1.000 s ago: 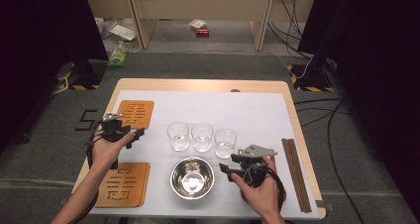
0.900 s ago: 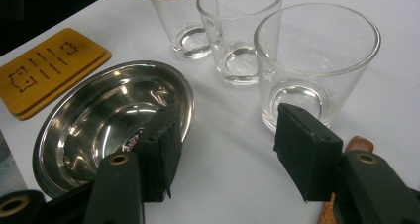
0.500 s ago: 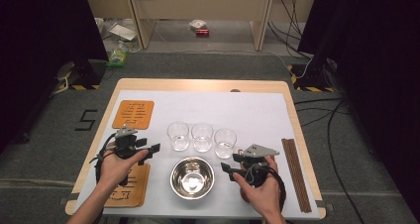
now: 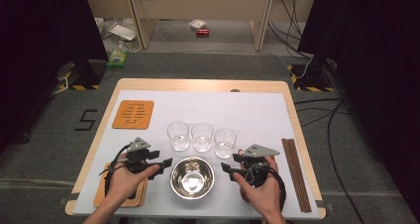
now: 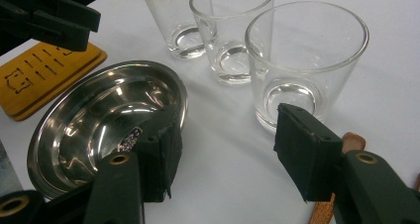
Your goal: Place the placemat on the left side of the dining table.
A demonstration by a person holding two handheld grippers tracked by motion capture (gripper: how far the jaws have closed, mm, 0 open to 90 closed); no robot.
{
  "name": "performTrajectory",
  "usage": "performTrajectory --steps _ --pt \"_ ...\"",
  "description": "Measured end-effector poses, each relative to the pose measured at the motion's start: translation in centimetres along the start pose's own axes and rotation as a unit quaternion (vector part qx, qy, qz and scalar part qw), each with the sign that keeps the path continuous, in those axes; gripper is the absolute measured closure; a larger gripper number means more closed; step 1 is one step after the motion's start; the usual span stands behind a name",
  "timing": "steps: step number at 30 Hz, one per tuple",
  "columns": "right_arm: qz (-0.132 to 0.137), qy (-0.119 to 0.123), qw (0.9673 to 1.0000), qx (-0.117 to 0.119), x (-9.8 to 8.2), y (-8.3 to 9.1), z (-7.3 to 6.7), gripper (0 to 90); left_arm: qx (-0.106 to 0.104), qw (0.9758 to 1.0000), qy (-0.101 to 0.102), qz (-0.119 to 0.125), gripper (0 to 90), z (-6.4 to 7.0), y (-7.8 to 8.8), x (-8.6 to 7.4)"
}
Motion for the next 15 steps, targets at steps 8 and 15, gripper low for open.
performTrajectory --steps 8,15 --pt "-0.001 0.001 1.0 0.001 0.0 -0.1 0.0 44.2 -0.008 0.9999 -0.008 -0.007 36.2 1.3 -0.4 -0.9" --pt "-0.001 0.0 1.0 0.001 -0.1 -0.1 -0.1 44.2 -0.008 0.9998 -0.01 -0.014 36.2 1.7 -0.7 -1.3"
Point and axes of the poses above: each handheld gripper's, and its own axes: y roughly backward along the jaws, x roughly out of its top, z roughly to its right, the point moved 9 cm from there along -y, roughly forward along the jaws, and after that the axes turned 2 degrees about x, right-handed, at the moved point
